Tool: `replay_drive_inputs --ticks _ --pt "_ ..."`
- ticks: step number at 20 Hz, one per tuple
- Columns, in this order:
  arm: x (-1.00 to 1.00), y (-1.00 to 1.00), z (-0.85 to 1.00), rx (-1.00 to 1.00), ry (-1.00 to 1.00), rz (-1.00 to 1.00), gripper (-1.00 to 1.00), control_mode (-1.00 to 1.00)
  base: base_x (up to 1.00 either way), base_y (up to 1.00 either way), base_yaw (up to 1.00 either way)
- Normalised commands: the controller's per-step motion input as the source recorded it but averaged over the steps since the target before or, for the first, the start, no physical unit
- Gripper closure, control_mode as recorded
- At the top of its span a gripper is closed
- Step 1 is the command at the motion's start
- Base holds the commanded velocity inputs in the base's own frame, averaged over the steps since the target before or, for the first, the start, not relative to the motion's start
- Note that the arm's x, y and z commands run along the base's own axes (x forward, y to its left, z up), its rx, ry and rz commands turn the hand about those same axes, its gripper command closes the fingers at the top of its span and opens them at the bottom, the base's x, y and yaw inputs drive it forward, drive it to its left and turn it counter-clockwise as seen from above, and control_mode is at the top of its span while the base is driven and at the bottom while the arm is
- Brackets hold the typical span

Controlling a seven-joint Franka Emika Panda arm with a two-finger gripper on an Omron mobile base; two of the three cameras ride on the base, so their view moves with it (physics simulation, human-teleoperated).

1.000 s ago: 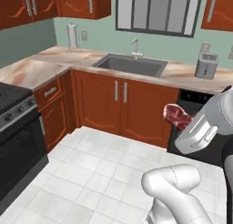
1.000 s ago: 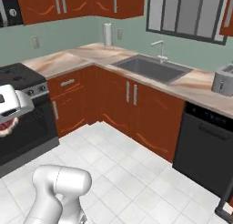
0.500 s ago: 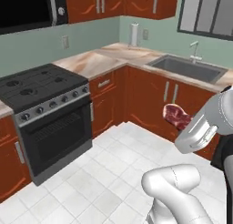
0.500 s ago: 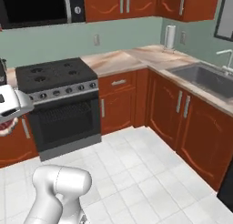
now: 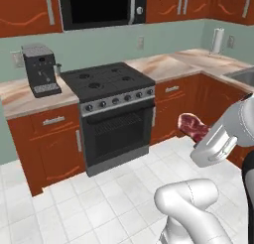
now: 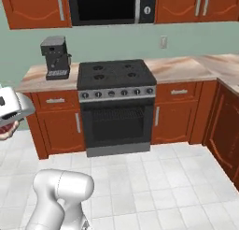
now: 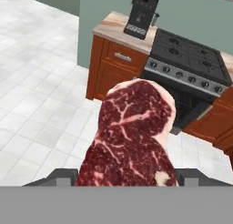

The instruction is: Gather the cucumber and lemon from the fridge and place them on a tray on the dining counter. Then gather the steak and fish from the fridge and place them on the other tray.

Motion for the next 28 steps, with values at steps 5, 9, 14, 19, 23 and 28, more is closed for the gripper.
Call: replay_drive_inputs --ticks 5,9,14,19,23,28 --pt "0.00 0.00 0.00 0.00 0.00 0.00 1.00 1.00 0.01 0.46 0.56" --pt "0.00 0.00 0.00 0.00 0.00 0.00 1.00 1.00 0.07 0.34 0.56" --pt "0.00 0.00 0.00 0.00 0.00 0.00 1.00 1.00 0.31 0.19 0.53" --pt "0.00 0.00 0.00 0.00 0.00 0.00 1.00 1.00 0.45 0.08 0.51" --pt "0.00 0.00 0.00 0.00 0.00 0.00 1.00 1.00 0.76 -0.26 0.42" --pt "0.00 0.00 0.00 0.00 0.00 0.00 1.00 1.00 0.97 -0.46 0.34"
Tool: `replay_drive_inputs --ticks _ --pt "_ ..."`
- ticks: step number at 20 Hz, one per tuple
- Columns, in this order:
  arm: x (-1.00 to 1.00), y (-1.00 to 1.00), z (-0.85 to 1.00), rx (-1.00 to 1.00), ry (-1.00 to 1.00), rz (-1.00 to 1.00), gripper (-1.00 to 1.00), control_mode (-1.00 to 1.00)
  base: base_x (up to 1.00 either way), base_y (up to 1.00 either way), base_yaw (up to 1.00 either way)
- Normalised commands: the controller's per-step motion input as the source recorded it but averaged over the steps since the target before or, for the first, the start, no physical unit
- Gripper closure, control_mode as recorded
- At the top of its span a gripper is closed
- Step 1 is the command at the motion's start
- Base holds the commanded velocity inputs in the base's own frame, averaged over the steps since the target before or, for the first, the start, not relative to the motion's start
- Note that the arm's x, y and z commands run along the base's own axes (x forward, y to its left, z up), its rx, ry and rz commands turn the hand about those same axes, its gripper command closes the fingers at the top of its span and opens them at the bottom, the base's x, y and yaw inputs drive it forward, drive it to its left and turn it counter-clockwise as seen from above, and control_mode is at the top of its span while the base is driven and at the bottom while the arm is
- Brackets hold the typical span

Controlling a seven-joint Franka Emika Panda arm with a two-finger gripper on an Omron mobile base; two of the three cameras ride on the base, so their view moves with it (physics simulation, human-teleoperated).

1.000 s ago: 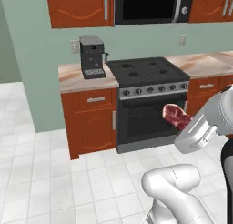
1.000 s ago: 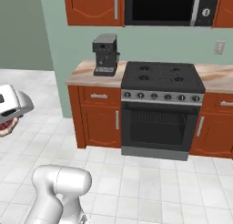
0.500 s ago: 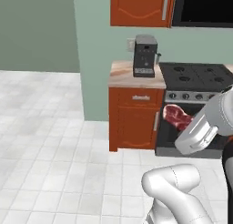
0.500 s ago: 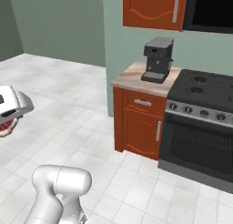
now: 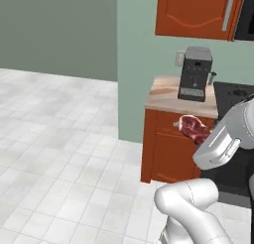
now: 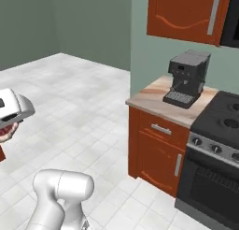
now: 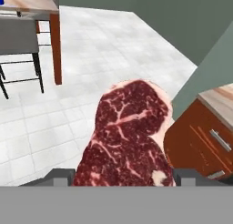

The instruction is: Gather the cucumber and lemon from the fridge and place them on a tray on the dining counter. Then gather the steak and fish from the fridge and place them on the other tray.

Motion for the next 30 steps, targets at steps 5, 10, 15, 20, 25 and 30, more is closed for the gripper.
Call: replay_drive_inputs --ticks 5,10,15,20,25,30 --pt "0.00 0.00 0.00 0.00 0.00 0.00 1.00 1.00 0.99 -0.22 0.32" --pt "0.00 0.00 0.00 0.00 0.00 0.00 1.00 1.00 1.00 0.02 0.29" --pt "0.00 0.00 0.00 0.00 0.00 0.00 1.00 1.00 1.00 0.13 0.28" --pt "0.00 0.00 0.00 0.00 0.00 0.00 1.00 1.00 1.00 0.42 0.18" --pt "0.00 0.00 0.00 0.00 0.00 0.00 1.00 1.00 1.00 0.73 0.06" --pt "0.00 0.00 0.00 0.00 0.00 0.00 1.00 1.00 1.00 0.74 0.04"
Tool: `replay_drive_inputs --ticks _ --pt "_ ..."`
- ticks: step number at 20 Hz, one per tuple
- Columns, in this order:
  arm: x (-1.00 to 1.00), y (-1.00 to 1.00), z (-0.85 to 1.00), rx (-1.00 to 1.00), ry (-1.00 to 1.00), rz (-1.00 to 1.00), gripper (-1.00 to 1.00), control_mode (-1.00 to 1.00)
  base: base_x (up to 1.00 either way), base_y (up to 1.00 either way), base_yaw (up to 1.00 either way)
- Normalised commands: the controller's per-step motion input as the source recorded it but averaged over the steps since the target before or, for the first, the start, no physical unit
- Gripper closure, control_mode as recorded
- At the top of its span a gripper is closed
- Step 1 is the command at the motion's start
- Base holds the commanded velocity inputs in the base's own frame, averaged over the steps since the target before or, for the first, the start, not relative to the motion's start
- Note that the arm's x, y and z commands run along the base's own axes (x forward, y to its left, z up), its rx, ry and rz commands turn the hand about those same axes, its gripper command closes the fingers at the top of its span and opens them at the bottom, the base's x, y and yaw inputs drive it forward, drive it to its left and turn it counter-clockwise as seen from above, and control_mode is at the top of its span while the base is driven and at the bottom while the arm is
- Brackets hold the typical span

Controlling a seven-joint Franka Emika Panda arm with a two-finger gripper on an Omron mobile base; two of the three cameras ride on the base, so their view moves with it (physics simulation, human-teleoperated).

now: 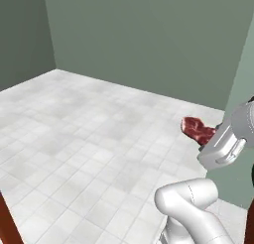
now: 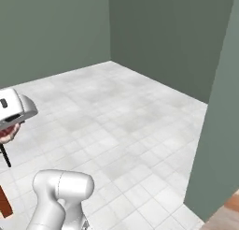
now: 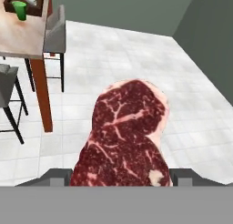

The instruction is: Gather the cucumber and lemon from the fridge and place them on a tray on the dining counter. Then gather the steak and fish from the fridge and place them on the other tray.

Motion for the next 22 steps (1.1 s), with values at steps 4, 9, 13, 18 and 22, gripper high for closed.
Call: replay_drive_inputs --ticks 4,9,13,18,22 --pt "0.00 0.00 0.00 0.00 0.00 0.00 1.00 1.00 1.00 0.09 0.33" --pt "0.00 0.00 0.00 0.00 0.00 0.00 1.00 1.00 1.00 0.00 0.37" --pt "0.00 0.00 0.00 0.00 0.00 0.00 1.00 1.00 1.00 0.00 0.39" --pt "0.00 0.00 0.00 0.00 0.00 0.00 1.00 1.00 0.95 0.00 0.42" --pt "0.00 0.00 0.00 0.00 0.00 0.00 1.00 1.00 0.72 0.00 0.49"
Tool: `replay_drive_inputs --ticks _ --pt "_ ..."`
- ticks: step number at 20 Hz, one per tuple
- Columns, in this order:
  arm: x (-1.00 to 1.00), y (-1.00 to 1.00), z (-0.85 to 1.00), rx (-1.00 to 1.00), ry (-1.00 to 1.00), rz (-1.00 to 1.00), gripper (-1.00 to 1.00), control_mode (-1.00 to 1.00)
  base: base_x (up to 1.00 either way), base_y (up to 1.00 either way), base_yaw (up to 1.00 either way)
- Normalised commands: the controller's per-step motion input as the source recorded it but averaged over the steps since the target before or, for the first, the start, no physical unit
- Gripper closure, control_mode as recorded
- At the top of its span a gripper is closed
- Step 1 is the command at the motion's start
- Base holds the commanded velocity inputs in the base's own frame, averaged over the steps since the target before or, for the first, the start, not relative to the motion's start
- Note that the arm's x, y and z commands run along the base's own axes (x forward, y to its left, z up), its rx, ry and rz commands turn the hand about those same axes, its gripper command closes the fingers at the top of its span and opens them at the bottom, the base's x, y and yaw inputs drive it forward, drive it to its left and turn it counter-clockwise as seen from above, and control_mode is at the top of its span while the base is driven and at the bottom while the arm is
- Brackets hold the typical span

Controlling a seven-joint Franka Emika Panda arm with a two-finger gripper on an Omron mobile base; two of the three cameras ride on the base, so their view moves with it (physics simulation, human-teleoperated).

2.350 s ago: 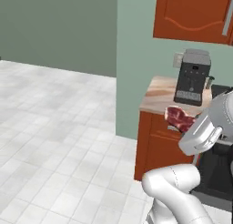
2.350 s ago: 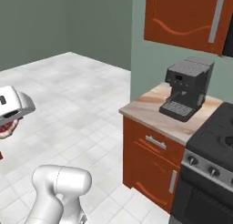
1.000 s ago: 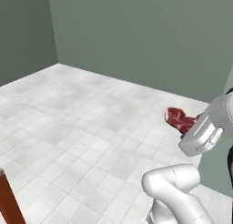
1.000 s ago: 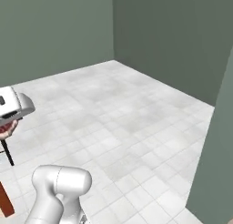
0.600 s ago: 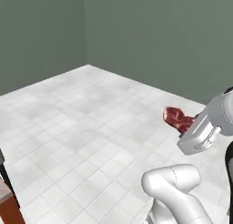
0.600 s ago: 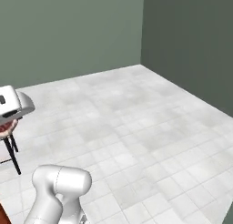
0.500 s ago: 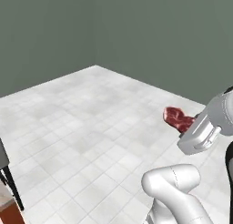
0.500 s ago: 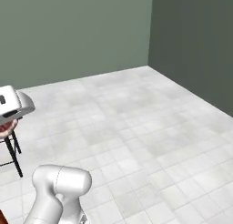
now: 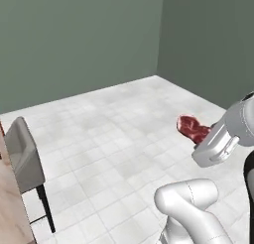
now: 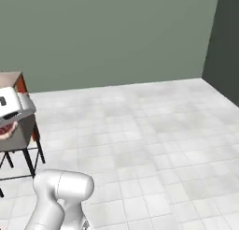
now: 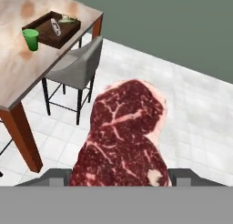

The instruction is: Gather the cucumber and lemon from the fridge and place them on a tray on the dining counter. Then gather the steak and fish from the fridge and place them on the other tray.

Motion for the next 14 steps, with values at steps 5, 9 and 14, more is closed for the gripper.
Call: replay_drive_inputs --ticks 5,9,14 --pt "0.00 0.00 0.00 0.00 0.00 0.00 1.00 1.00 0.56 0.00 0.52" --pt "0.00 0.00 0.00 0.00 0.00 0.00 1.00 1.00 0.43 0.00 0.54" --pt "0.00 0.00 0.00 0.00 0.00 0.00 1.00 1.00 0.20 -0.26 0.48"
